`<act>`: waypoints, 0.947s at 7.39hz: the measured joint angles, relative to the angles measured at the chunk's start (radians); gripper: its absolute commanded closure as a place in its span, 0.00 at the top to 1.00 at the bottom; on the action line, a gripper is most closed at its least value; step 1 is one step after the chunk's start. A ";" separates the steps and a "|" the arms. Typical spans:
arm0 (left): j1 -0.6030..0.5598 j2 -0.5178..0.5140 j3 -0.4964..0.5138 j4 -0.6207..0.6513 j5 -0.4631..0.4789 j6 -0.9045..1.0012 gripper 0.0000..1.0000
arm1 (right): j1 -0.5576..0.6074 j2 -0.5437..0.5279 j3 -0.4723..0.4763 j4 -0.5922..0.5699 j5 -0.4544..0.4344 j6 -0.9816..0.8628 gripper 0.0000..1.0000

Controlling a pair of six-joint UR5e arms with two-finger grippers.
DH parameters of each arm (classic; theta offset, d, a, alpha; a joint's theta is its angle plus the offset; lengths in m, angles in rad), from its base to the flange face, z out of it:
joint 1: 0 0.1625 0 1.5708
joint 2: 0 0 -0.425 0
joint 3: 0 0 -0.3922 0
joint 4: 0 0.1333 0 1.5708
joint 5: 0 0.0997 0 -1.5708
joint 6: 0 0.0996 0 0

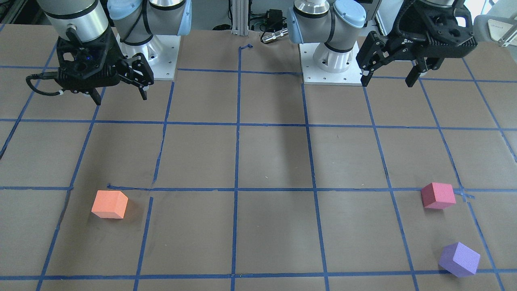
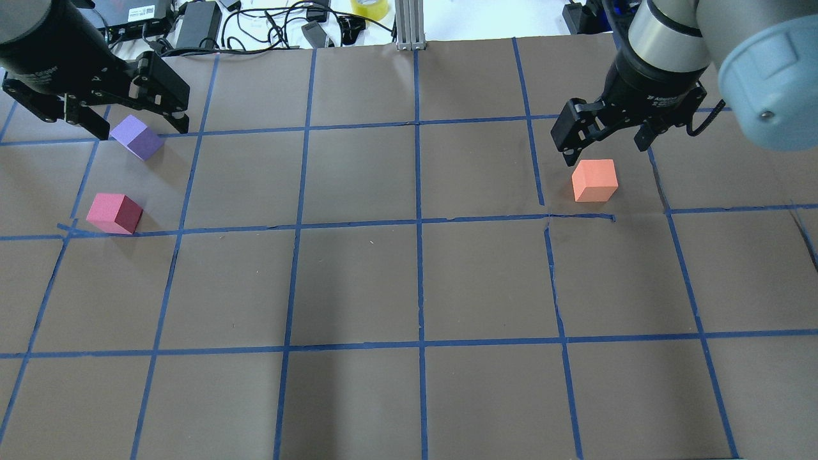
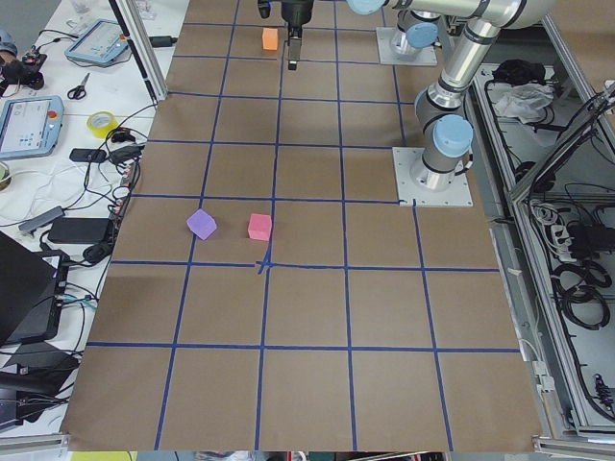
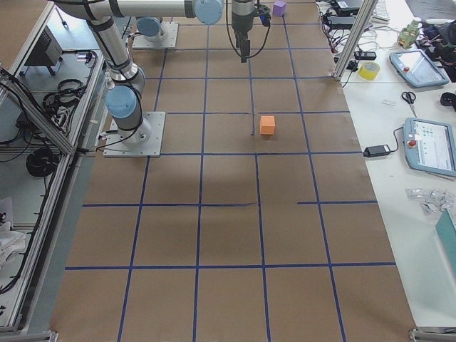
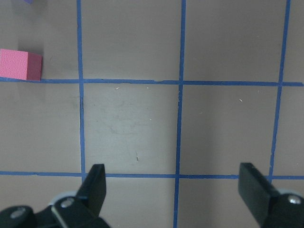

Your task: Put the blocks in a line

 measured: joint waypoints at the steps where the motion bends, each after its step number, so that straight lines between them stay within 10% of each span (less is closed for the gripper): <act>1: 0.000 0.000 0.000 0.000 0.000 0.000 1.00 | 0.000 0.001 0.000 0.000 0.000 0.002 1.00; 7: 0.000 0.001 -0.002 0.000 -0.001 0.000 1.00 | -0.006 0.016 0.000 -0.025 -0.014 0.095 1.00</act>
